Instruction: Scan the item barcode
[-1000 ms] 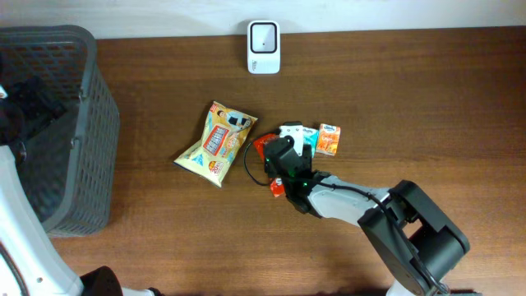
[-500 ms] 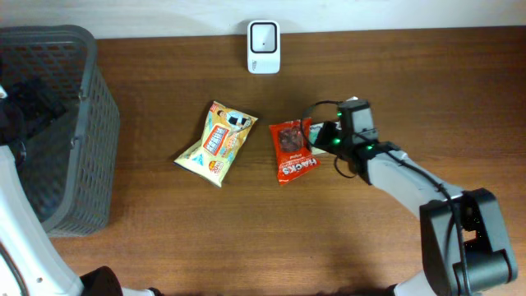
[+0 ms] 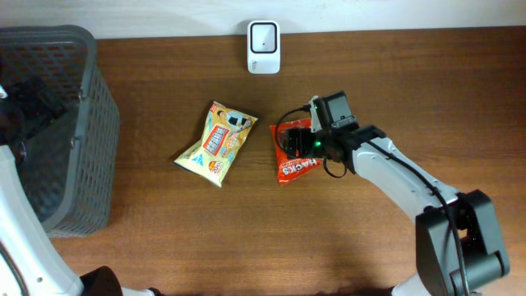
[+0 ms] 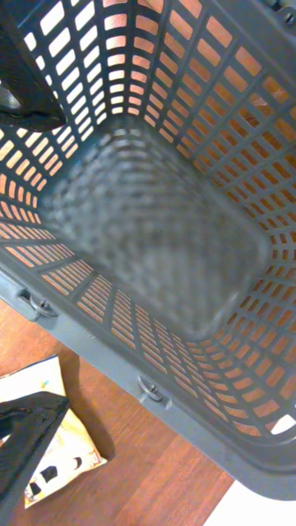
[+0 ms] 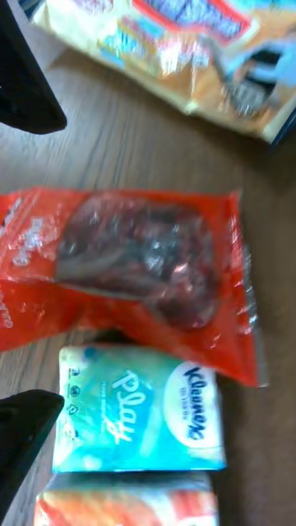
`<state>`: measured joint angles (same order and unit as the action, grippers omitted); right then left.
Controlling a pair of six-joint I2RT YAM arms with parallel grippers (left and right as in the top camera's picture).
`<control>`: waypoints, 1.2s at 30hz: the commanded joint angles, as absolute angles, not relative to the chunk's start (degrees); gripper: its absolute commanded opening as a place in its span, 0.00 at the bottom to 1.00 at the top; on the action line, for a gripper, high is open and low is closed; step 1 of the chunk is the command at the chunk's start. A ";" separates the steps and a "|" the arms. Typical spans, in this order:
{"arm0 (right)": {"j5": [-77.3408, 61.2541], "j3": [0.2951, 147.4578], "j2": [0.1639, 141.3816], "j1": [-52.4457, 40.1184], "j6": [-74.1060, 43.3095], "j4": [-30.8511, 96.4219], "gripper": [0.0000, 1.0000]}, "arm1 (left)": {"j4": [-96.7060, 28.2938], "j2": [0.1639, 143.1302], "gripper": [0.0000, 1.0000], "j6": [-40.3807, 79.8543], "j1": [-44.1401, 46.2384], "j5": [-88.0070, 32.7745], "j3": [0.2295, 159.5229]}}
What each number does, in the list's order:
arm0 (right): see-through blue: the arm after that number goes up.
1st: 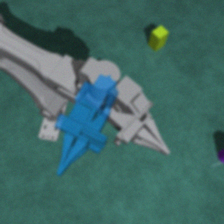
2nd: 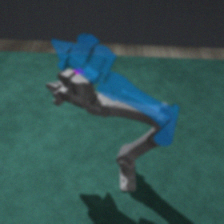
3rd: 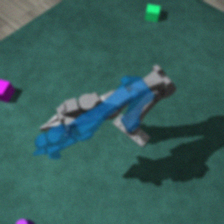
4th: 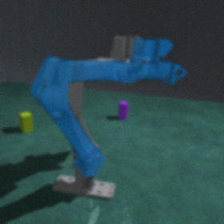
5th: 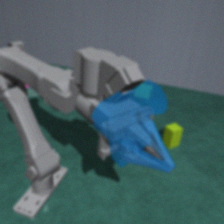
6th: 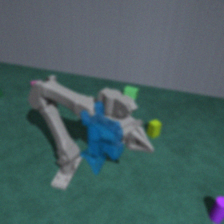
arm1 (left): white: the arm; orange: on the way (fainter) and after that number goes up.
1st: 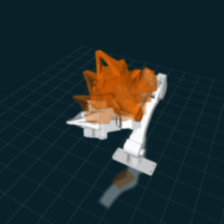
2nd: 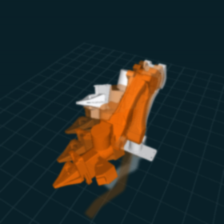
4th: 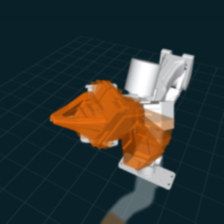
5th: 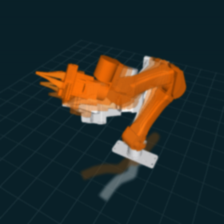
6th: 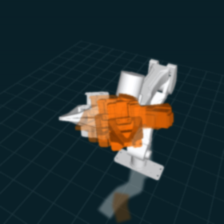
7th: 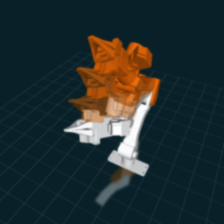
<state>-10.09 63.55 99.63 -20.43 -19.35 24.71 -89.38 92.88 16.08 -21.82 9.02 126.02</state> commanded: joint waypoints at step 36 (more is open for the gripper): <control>-71.07 70.67 106.13 -15.05 -48.36 -0.40 0.04 | -89.25 92.66 0.99 16.47 -21.93 8.99 126.48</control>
